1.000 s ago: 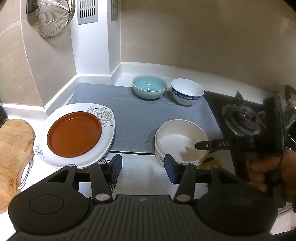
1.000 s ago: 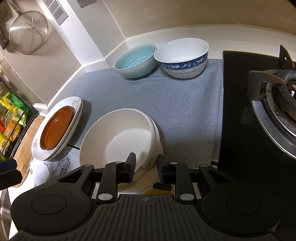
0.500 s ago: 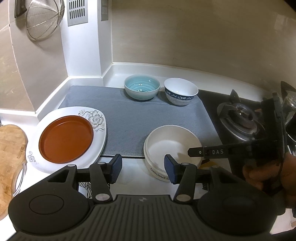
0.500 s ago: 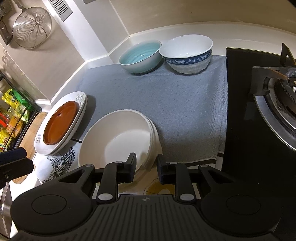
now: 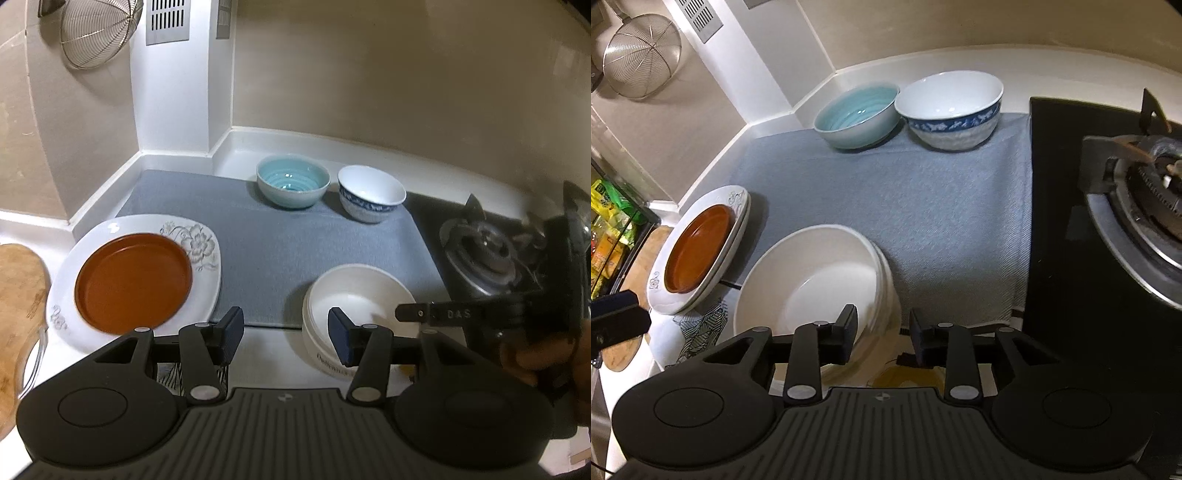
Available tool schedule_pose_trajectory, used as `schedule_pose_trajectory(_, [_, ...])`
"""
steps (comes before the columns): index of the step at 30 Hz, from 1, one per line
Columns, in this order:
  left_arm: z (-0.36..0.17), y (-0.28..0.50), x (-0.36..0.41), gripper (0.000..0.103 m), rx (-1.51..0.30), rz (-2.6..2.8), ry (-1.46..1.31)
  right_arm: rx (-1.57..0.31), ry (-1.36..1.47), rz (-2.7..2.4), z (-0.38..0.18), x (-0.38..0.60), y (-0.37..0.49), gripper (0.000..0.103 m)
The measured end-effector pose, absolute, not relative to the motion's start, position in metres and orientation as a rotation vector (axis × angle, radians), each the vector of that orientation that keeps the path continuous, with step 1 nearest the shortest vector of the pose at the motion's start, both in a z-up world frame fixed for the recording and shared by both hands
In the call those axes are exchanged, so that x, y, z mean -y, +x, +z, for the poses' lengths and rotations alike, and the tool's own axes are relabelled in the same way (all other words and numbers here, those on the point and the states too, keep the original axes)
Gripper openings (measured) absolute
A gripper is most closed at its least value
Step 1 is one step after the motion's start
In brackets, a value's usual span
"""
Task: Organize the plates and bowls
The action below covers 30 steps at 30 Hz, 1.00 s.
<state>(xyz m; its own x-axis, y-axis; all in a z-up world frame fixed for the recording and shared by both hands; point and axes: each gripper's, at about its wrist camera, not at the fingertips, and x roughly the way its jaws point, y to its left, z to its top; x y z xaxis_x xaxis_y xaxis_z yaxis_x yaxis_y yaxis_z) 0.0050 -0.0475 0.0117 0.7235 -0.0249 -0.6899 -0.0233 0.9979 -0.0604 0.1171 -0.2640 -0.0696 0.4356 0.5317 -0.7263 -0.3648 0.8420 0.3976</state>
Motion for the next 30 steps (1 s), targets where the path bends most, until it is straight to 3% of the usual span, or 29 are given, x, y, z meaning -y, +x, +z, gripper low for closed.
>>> schedule_pose_trajectory(30, [0.008,0.064,-0.006,0.055,-0.727,-0.183,-0.186,-0.924,0.152,0.327,-0.018,0.237,0.111,0.033])
